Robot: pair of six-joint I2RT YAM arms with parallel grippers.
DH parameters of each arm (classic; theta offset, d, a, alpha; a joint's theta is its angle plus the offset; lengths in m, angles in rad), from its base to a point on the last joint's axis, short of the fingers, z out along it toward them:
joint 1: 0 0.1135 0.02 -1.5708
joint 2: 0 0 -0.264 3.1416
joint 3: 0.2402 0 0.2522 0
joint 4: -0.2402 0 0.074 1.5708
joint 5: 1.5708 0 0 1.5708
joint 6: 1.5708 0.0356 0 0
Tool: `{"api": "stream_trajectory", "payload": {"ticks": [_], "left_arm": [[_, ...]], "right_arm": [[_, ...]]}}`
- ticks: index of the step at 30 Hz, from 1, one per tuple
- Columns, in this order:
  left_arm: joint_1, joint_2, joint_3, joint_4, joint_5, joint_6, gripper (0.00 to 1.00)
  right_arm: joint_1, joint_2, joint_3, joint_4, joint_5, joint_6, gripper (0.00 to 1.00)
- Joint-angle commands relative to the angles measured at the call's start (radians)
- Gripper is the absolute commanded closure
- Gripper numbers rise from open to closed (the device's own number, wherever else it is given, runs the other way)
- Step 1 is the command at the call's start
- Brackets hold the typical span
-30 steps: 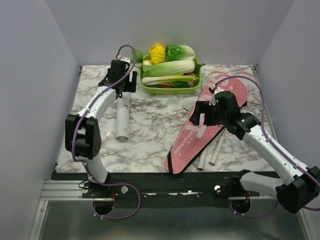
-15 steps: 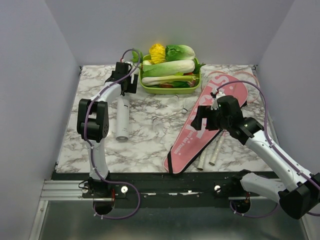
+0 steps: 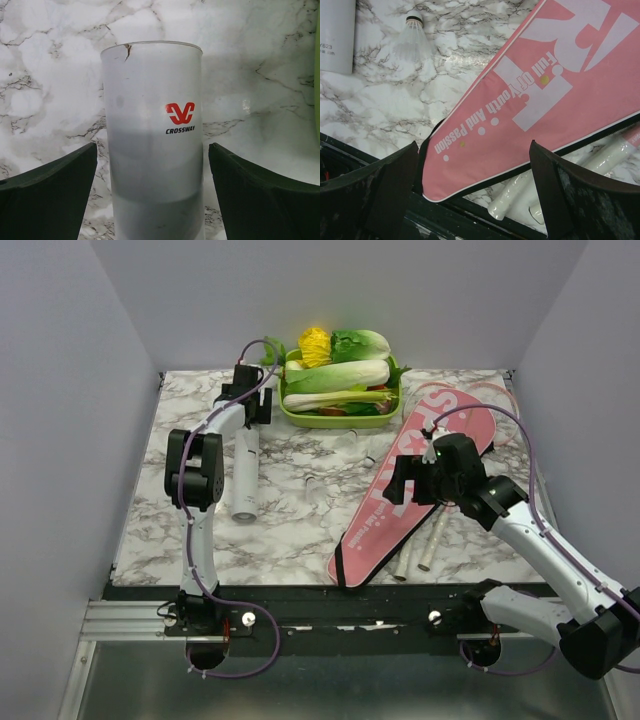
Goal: Pack up the badminton gear
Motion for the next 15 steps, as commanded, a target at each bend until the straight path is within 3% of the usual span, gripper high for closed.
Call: {"api": "stream_trajectory", "payload": {"ticks": [1,2,6,8,15], "left_arm": [[0.011,0.038,0.031,-0.01,-0.039,-0.034,0.03],[0.011,0.041,0.034,-0.008,-0.026,-0.031,0.05],[0.013,0.043,0.021,-0.007,-0.005,-0.03,0.31],[0.014,0.034,-0.004,0.008,0.001,-0.032,0.39],[0.02,-0.012,-0.047,0.01,0.012,-0.05,0.94]], "right_arm": [[0.009,-0.025,-0.01,-0.03,0.004,0.024,0.0],[0.01,-0.024,-0.013,-0.032,0.004,0.026,0.0],[0.013,-0.028,-0.02,-0.033,0.007,0.033,0.0],[0.013,-0.03,-0.021,-0.033,0.007,0.04,0.0],[0.018,-0.035,-0.011,-0.046,0.01,0.041,0.0]]}}
